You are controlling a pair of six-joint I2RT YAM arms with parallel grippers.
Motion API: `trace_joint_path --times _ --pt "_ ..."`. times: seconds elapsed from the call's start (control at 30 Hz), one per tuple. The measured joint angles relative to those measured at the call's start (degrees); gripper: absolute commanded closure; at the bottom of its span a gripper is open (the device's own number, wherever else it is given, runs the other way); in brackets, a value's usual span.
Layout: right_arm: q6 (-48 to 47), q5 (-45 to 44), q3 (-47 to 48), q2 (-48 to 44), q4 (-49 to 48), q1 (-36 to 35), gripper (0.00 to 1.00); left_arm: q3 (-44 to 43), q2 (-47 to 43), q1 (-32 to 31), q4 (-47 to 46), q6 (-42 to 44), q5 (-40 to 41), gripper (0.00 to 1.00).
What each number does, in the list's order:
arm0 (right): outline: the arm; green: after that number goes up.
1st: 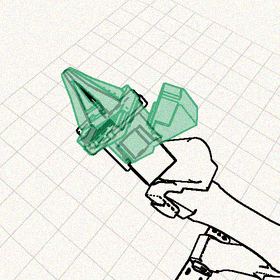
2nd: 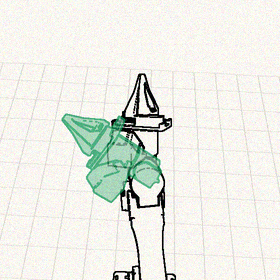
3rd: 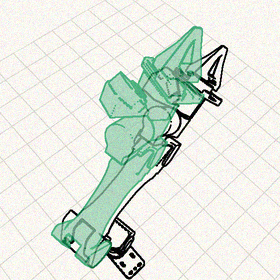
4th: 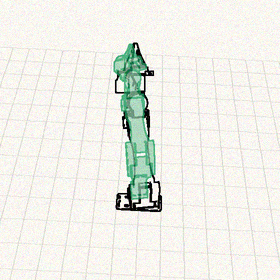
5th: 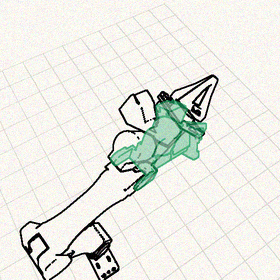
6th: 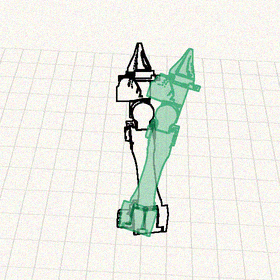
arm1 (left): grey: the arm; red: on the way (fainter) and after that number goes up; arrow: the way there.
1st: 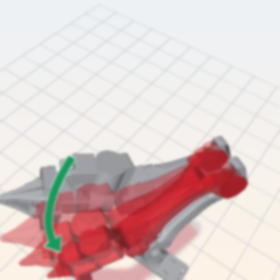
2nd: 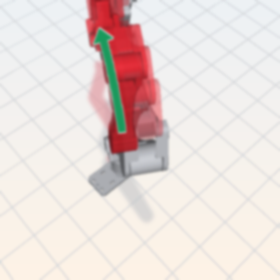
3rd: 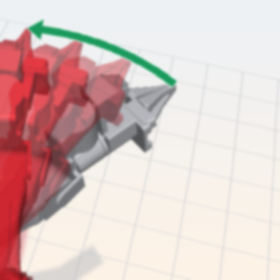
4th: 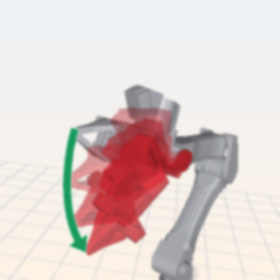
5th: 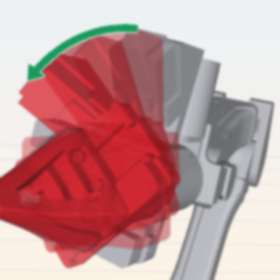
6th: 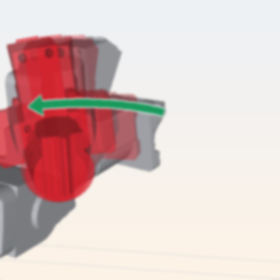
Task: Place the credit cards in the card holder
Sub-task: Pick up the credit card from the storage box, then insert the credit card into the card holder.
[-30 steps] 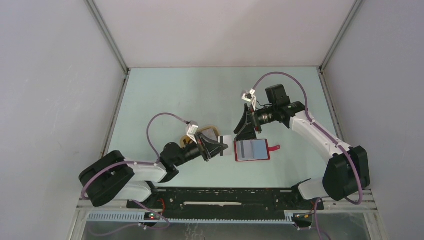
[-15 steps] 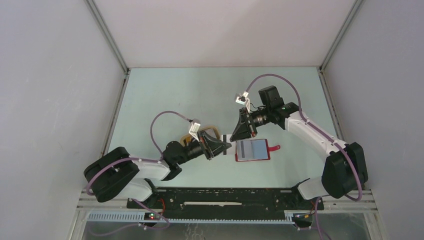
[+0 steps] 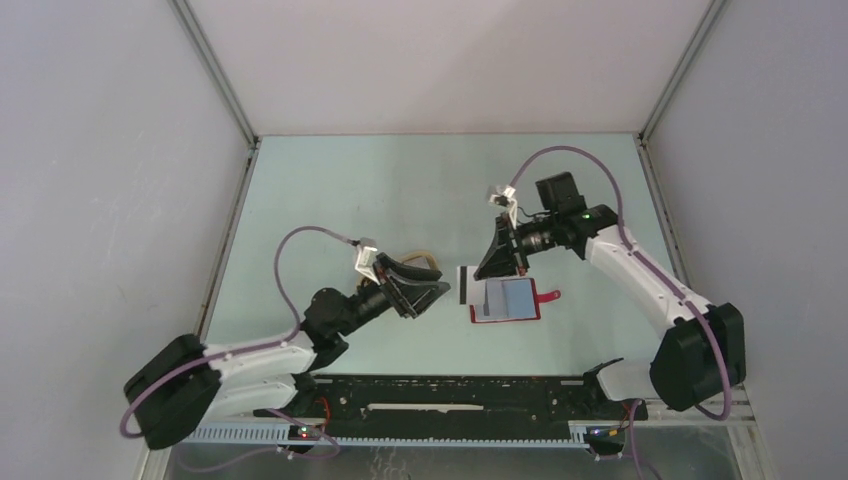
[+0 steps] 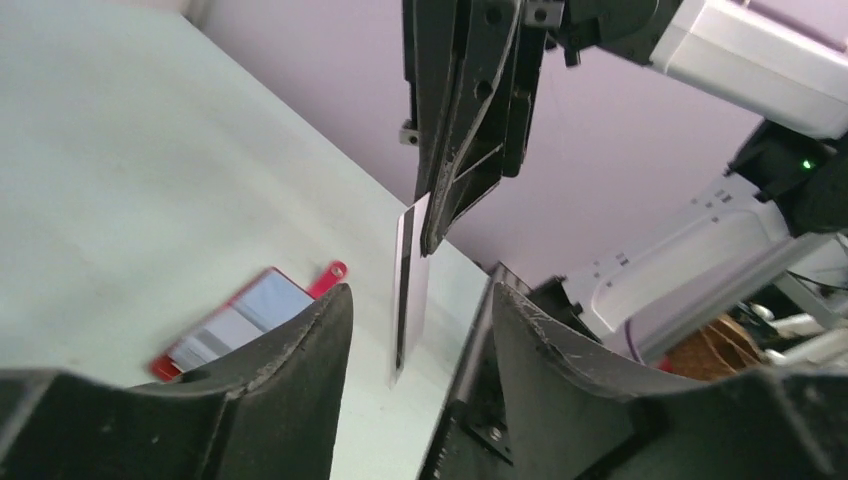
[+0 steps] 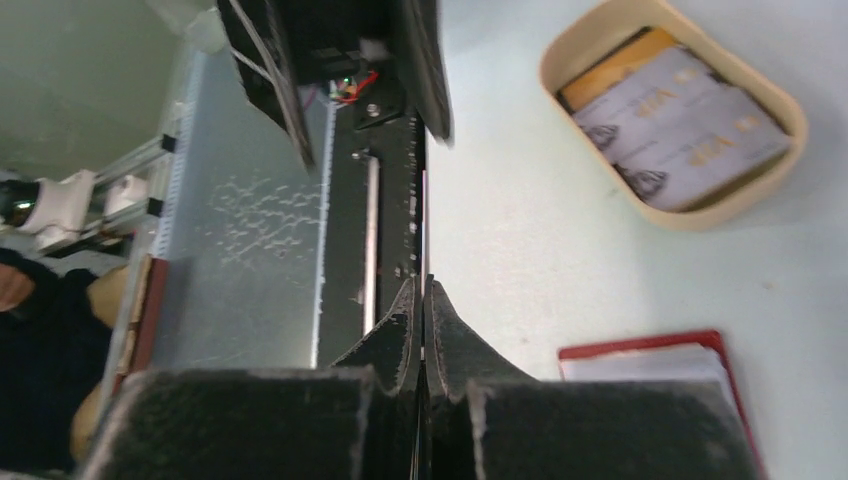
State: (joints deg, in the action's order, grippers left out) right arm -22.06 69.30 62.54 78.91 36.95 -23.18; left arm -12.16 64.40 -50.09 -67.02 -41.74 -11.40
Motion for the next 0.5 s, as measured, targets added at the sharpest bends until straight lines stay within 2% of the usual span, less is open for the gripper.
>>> trace_joint_path --times 0.23,0.37,0.5 --pt "-6.4 -0.9 0.0 -2.6 6.3 9.4 1.00 0.2 -21.8 0.0 22.4 9.0 8.9 0.01" --pt "-7.7 -1.6 -0.5 -0.6 9.0 12.9 1.00 0.3 -26.3 0.0 29.6 11.5 13.1 0.00" --pt "-6.9 -3.5 -3.2 -0.3 8.8 14.8 1.00 0.3 -24.8 0.0 32.7 12.2 15.0 0.00"
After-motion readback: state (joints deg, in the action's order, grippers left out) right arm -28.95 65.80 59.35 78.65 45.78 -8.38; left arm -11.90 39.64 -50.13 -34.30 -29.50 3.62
